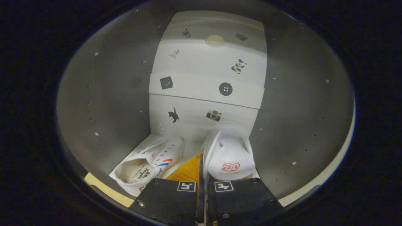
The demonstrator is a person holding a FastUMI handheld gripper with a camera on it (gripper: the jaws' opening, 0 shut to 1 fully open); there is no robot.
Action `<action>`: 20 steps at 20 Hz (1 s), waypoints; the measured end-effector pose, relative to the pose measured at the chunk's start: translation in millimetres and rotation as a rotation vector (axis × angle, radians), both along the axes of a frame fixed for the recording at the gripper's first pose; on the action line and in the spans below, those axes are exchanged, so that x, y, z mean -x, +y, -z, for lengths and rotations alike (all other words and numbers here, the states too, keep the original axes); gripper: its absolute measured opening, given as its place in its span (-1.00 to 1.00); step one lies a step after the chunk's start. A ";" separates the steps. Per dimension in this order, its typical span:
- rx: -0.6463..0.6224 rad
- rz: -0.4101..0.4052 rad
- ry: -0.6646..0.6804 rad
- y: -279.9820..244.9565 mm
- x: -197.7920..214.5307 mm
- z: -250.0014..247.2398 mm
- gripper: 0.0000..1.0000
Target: Open the shoe cabinet door, grab the shoes and put them into the shoe cabinet, then close the shoe cabinet door.
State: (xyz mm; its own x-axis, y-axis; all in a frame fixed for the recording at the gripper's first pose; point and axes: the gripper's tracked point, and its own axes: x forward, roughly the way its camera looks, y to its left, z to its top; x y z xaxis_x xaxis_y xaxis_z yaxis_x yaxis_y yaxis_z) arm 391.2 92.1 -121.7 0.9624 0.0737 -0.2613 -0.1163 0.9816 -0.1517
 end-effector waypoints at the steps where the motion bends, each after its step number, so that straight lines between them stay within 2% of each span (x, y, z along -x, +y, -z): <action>1: 0.005 0.001 0.014 0.2 -6.8 3.0 -0.84; 12: -0.172 0.006 0.233 17.2 -41.0 44.6 -0.80; 16: -0.132 0.050 0.254 16.5 -40.5 49.2 -0.75; 20: -0.151 0.079 0.275 12.6 -33.0 52.9 -0.68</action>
State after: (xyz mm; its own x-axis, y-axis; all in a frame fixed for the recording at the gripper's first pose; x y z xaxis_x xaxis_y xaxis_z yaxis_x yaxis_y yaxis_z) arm 424.3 104.7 -174.6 0.8617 0.0594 -0.5040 -0.0552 0.9982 0.0232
